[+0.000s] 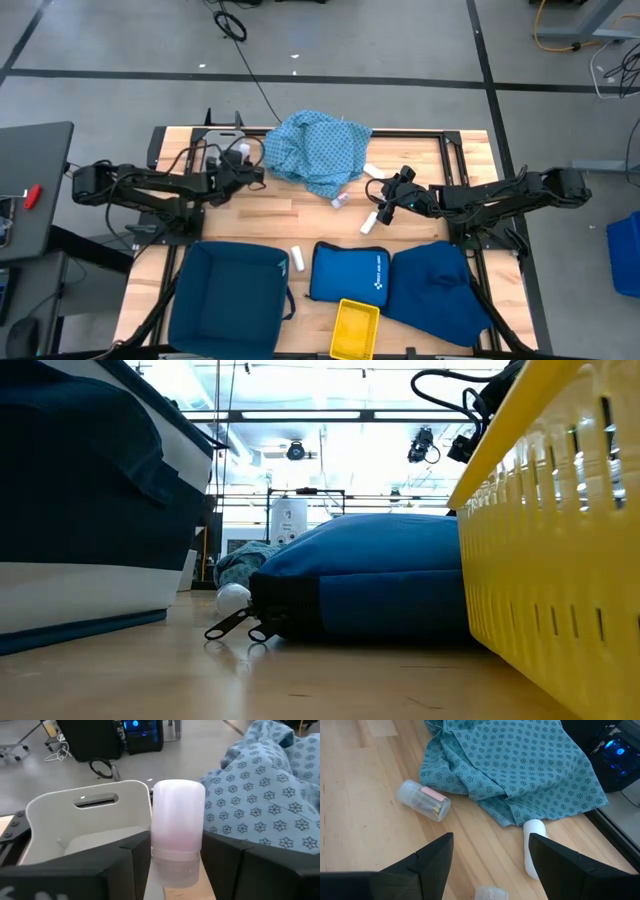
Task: Pick & place medical supplies in basket/bin
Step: Put the white pill bottle into the gray bin, then put the left transparent pill bottle into the gray bin
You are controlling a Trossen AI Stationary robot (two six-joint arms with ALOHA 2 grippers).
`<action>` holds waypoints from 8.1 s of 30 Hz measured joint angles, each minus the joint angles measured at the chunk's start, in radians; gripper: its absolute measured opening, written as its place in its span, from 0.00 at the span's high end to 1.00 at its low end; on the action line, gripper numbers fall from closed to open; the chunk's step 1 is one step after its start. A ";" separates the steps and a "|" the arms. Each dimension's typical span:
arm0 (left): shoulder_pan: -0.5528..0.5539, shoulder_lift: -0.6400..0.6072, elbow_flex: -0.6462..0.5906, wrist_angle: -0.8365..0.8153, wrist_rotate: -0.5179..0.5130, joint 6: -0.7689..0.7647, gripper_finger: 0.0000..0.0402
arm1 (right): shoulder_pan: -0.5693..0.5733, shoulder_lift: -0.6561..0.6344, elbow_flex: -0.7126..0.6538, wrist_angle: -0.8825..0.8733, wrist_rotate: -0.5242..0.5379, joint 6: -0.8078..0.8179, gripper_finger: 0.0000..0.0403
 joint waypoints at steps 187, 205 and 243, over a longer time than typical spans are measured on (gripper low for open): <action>-0.203 0.975 1.004 -0.036 0.867 0.604 0.64 | 0.000 0.000 0.000 -0.005 0.003 -0.055 0.33; -0.199 0.967 0.696 0.848 0.974 0.535 0.64 | 0.000 0.000 0.000 -0.016 0.000 -0.051 0.33; -0.200 0.279 0.002 1.043 0.133 0.682 0.64 | 0.000 0.000 0.000 -0.004 0.000 -0.006 0.33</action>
